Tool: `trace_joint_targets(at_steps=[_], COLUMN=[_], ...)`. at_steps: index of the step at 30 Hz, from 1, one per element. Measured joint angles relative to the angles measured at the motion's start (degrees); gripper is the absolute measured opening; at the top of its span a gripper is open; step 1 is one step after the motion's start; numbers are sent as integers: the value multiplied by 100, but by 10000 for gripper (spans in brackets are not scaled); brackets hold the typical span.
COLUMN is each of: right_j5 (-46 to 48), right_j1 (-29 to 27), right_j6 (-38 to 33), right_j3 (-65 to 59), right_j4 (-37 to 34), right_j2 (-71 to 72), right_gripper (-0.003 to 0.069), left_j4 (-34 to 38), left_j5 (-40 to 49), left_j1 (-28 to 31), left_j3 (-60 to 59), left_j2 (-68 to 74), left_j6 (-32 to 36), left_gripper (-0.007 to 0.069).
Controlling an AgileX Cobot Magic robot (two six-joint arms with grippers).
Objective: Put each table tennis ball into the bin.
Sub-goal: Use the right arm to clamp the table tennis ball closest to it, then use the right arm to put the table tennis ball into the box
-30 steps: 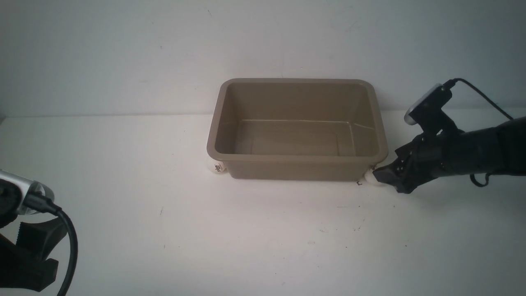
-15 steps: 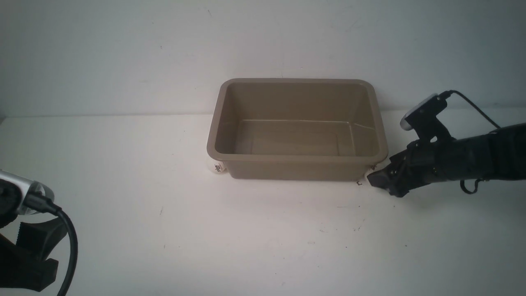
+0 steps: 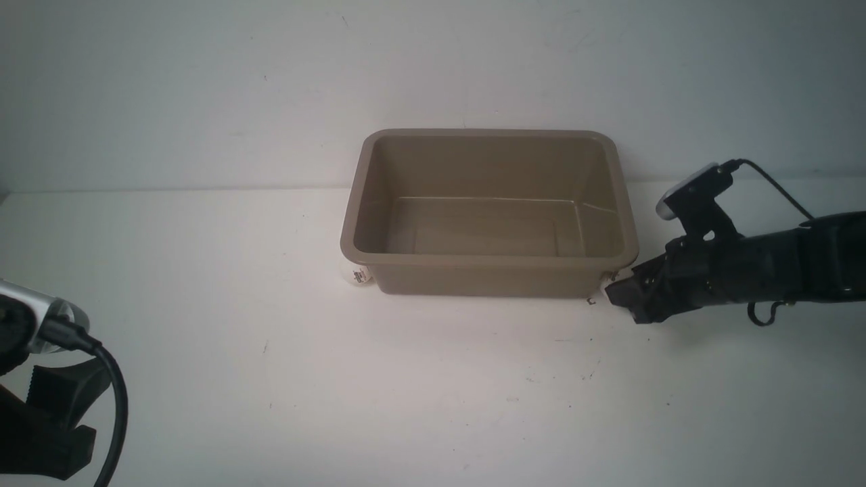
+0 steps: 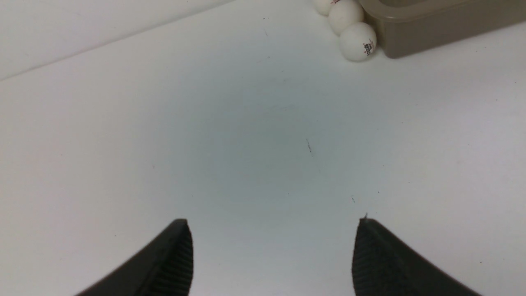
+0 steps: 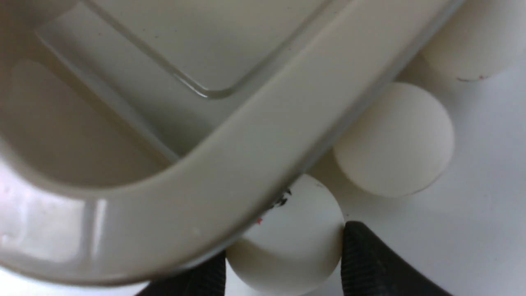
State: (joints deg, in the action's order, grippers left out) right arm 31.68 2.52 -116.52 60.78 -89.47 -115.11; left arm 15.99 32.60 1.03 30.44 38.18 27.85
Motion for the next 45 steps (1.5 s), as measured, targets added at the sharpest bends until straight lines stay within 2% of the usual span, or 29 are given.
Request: trace_joint_targets(at_steps=[8, 15, 20, 25, 26, 30, 37, 43, 45], right_j5=[-238, -362, -362, -89, 96, 237, 21, 108, 53], right_j1=[0, -108, -150, -128, -52, 165, 455, 455, 455], right_j6=[30, 1565, 1902, 1459, 1101, 521, -409, -572, -582], right_j3=[-5, -5, -16, -16, -16, -16, 135, 343, 348], right_j4=[780, 2531, 2874, 2322, 1938, 1232, -25, -510, -702], right_j2=[627, 1318, 1459, 1465, 1465, 1465, 1259, 1010, 1010], right_gripper=[331, 331, 331, 331, 331, 331, 331, 334, 359], left_j4=[0, 0, 0, 0, 0, 0, 0, 0, 0], left_j5=[0, 5, 5, 5, 5, 5, 5, 11, 17], left_j1=[0, 0, 0, 0, 0, 0, 0, 0, 0], left_j3=[0, 0, 0, 0, 0, 0, 0, 0, 0], left_j2=[0, 0, 0, 0, 0, 0, 0, 0, 0], left_j6=[0, 0, 0, 0, 0, 0, 0, 0, 0], left_gripper=[468, 468, 468, 468, 468, 468, 468, 468, 468])
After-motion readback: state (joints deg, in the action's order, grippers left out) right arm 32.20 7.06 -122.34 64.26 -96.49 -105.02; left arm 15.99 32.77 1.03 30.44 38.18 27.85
